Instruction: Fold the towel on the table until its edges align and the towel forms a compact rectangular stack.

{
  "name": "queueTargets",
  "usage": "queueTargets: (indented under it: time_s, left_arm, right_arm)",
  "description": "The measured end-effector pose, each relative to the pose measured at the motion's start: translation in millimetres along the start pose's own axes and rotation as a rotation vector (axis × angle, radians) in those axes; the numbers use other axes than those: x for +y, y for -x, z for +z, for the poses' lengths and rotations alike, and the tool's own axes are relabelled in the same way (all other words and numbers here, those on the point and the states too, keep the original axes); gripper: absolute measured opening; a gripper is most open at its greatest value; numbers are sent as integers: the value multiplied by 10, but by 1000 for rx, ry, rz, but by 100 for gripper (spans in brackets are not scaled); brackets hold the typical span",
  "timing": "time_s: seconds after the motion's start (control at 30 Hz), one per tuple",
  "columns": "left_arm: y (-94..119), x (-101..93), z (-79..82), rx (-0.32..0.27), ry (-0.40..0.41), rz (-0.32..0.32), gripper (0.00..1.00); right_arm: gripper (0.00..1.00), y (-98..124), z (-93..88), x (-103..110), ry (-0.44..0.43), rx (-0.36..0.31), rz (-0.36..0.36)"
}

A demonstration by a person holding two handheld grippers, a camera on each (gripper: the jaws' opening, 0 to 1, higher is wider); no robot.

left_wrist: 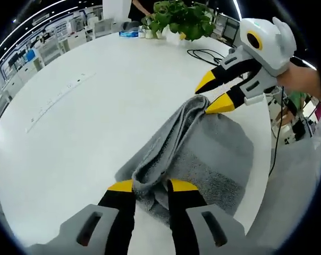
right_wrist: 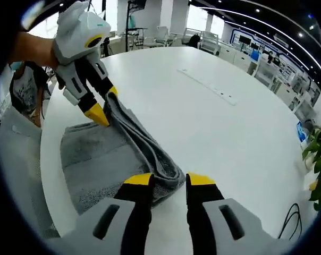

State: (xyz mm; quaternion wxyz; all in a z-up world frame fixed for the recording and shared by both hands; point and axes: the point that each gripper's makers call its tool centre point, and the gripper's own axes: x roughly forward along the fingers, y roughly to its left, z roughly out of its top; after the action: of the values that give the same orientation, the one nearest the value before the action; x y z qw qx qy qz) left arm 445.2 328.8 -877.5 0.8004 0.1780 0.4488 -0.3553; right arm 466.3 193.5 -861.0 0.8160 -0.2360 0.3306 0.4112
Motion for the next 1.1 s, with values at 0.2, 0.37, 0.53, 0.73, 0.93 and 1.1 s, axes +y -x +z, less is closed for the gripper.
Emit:
queueTargets:
  time_s: [0.2,0.37,0.53,0.73,0.93,1.1]
  left_arm:
    - [126,110,148,-74,-25,73,23]
    - [180,32,273,-143,-77,89,21]
    - [177,-68,323,-170,-115,62,18]
    - [161,-194,337,-186,-187,10,17]
    - [-60,-96,167,-115,-156,18,19]
    - [-181,-102,26,-62,-118,16,21]
  right_arm:
    - [13,134,116,171,10,-57,58]
    - [10,101,95,369,47,-54,104]
    - [16,-41,-3,378,66,-21,106]
    - [19,-140,-31,313,39,-15,113]
    - [23,-217,-93,330,21,1,129]
    - [24,-253,-147,335,6,10,137]
